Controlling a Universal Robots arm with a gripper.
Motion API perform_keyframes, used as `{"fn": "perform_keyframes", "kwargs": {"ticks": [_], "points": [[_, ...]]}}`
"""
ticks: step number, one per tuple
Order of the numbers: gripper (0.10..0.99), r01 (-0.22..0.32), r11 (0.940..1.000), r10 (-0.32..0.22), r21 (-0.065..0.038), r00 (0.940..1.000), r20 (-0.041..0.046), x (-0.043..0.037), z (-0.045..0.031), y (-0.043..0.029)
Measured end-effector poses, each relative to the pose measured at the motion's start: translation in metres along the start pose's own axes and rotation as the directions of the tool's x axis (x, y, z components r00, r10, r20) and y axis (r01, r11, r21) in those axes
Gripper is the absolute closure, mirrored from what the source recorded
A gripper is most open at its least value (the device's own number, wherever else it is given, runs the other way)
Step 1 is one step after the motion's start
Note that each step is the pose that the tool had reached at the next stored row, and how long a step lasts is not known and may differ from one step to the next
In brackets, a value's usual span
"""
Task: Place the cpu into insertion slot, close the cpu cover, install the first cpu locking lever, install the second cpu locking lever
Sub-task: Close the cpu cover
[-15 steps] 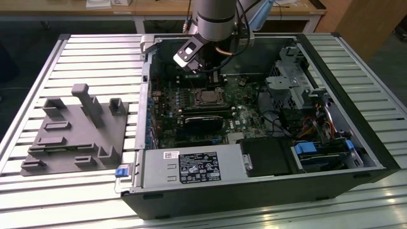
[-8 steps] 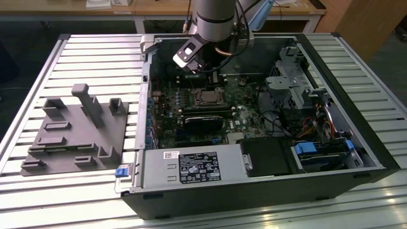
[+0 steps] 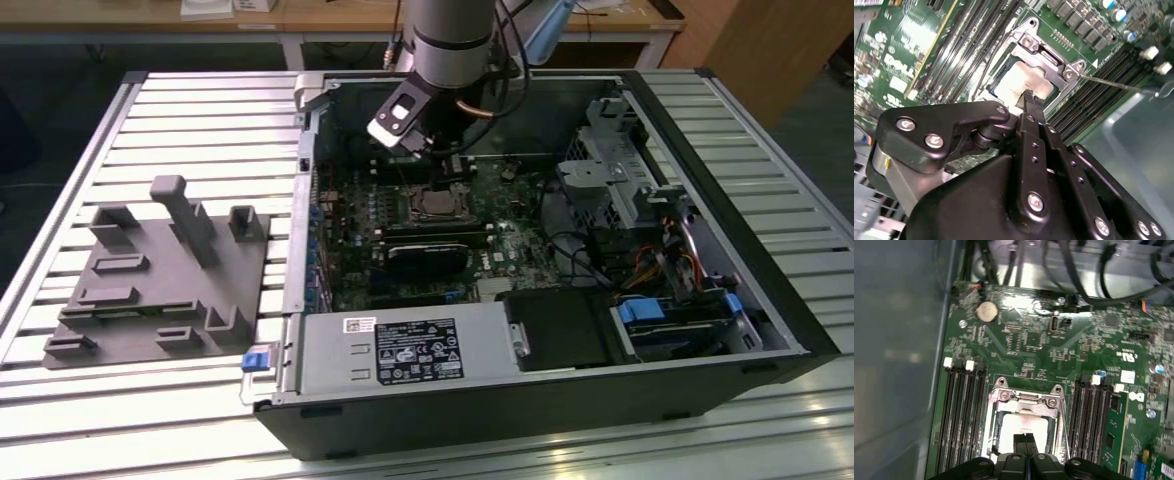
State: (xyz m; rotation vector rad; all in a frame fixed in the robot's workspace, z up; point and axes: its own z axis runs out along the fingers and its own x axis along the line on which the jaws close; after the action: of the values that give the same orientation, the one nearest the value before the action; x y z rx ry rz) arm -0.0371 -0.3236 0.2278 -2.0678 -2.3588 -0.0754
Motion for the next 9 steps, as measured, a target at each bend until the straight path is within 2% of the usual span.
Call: {"fn": "perform_keyframes", "kwargs": {"ticks": [4, 9], "points": [[0.980, 0.072, 0.9974, -0.072, 0.002, 0.9974, -0.0026, 0.0000, 0.0003, 0.0000], [0.980, 0.163, 0.9867, -0.163, 0.005, 0.9867, -0.0059, 0.0000, 0.0006, 0.0000]]}}
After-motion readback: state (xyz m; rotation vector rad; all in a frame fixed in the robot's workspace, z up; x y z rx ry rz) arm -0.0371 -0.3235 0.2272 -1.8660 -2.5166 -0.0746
